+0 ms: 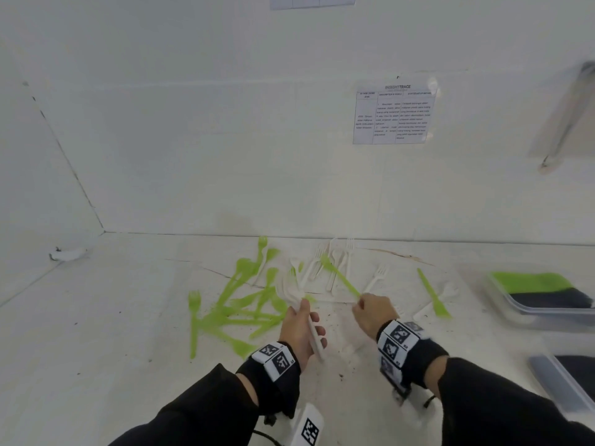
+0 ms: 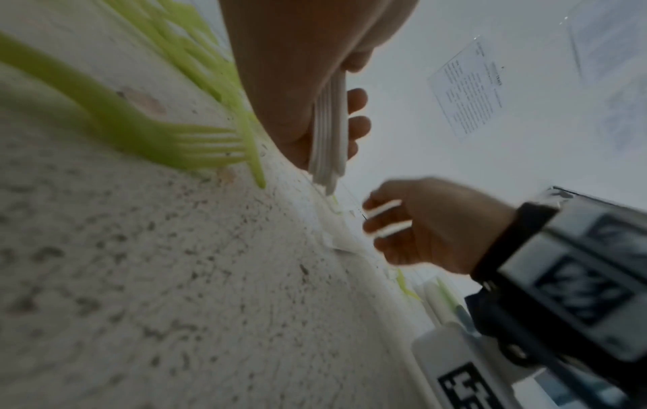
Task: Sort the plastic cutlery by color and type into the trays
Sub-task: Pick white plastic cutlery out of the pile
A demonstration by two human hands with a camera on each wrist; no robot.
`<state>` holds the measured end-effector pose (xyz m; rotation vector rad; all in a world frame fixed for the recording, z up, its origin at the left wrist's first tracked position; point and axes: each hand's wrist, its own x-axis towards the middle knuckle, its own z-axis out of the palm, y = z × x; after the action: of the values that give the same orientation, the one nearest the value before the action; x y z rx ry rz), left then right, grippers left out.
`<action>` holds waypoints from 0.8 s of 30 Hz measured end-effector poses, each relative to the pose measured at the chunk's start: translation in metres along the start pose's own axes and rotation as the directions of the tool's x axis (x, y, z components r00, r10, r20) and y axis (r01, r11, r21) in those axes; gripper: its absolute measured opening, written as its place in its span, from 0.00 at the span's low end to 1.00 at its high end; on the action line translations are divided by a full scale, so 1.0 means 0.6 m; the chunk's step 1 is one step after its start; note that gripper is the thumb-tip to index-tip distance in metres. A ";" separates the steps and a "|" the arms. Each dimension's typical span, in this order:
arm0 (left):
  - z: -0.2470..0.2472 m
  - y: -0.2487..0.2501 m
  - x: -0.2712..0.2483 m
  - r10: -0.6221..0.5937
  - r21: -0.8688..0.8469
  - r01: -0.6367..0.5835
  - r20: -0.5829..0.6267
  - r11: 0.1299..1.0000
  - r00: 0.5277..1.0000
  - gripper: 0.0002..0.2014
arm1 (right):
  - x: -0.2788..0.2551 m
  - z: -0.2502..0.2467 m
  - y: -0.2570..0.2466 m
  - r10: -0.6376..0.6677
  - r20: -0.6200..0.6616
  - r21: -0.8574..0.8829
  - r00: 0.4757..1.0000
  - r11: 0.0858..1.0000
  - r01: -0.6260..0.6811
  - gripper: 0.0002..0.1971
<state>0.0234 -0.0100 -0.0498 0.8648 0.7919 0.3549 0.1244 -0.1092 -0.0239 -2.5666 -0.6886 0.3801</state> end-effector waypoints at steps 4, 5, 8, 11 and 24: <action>0.000 0.003 -0.001 -0.025 0.011 0.026 -0.017 1.000 1.000 0.08 | 0.037 -0.017 0.054 0.140 0.160 -0.295 0.977 0.951 -0.087 0.27; 0.001 0.003 -0.003 -0.044 -0.004 0.044 -0.008 0.999 0.999 0.07 | 0.041 -0.019 0.058 0.149 0.158 -0.307 0.976 0.947 -0.095 0.28; 0.005 0.000 -0.004 -0.052 -0.027 0.052 0.001 0.998 0.999 0.08 | 0.048 -0.026 0.050 0.147 0.149 -0.320 0.978 0.943 -0.093 0.24; 0.011 -0.005 -0.006 -0.012 -0.012 0.012 0.008 1.000 1.000 0.09 | 0.058 -0.027 0.029 0.128 0.146 -0.168 0.981 0.980 -0.103 0.14; 0.026 0.018 0.007 -0.054 0.009 0.053 0.117 0.999 0.992 0.18 | 0.030 0.023 -0.065 -0.126 0.100 0.451 0.987 0.890 0.068 0.09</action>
<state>0.0381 -0.0093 -0.0372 0.8604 0.7065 0.2521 0.1185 -0.0650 -0.0196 -2.0763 -0.6800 0.5966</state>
